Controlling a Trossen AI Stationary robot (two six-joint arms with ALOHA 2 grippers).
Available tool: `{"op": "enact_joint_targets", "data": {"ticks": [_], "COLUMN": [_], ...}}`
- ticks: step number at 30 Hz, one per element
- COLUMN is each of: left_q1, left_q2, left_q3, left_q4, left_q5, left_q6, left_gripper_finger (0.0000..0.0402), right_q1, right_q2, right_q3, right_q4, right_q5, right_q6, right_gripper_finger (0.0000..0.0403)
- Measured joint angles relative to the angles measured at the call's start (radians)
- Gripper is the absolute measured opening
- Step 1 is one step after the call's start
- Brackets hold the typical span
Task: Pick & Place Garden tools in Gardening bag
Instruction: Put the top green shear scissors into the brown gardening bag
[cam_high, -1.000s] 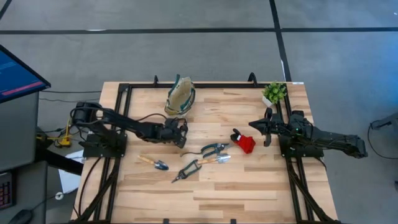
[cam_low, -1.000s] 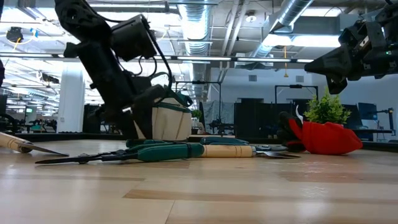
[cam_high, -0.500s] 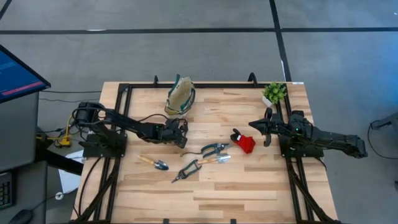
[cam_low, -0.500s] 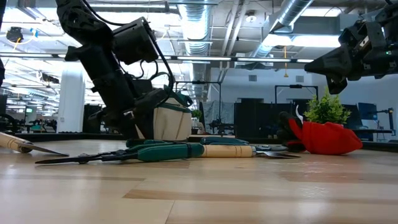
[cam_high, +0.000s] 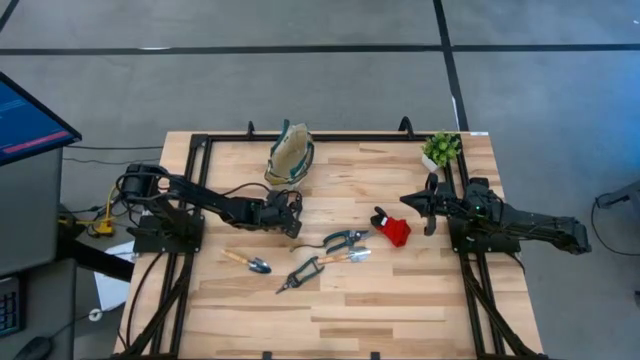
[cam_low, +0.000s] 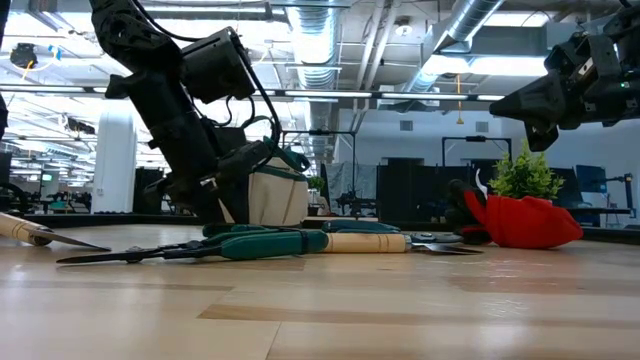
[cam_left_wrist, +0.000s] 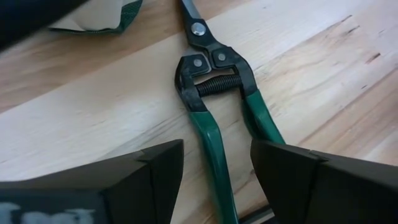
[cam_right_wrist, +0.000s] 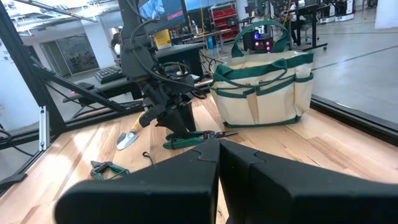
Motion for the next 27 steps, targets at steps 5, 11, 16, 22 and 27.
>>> {"op": "enact_joint_targets", "data": {"ticks": [5,11,16,22,27], "left_q1": [0.0,0.0,0.001,0.001,0.001], "left_q2": [0.0,0.0,0.0,-0.001,0.0], "left_q3": [0.0,0.0,0.0,0.0,0.0], "left_q4": [0.019,0.039,0.039,0.039,0.036], "left_q5": [0.004,0.003,0.041,0.053,0.053], "left_q6": [0.0,-0.001,-0.024,-0.035,-0.035], "left_gripper_finger": [0.0176,0.0176,0.0176,0.0176,0.0176], "right_q1": [0.0,0.0,0.0,0.0,0.0], "right_q2": [0.0,0.0,0.0,0.0,0.0], "right_q3": [0.0,0.0,0.0,0.0,0.0], "right_q4": [0.0,0.0,0.0,0.0,0.0], "right_q5": [0.0,0.0,0.0,0.0,0.0], "right_q6": [0.0,0.0,0.0,0.0,0.0], "right_gripper_finger": [0.0,0.0,0.0,0.0,0.0]}}
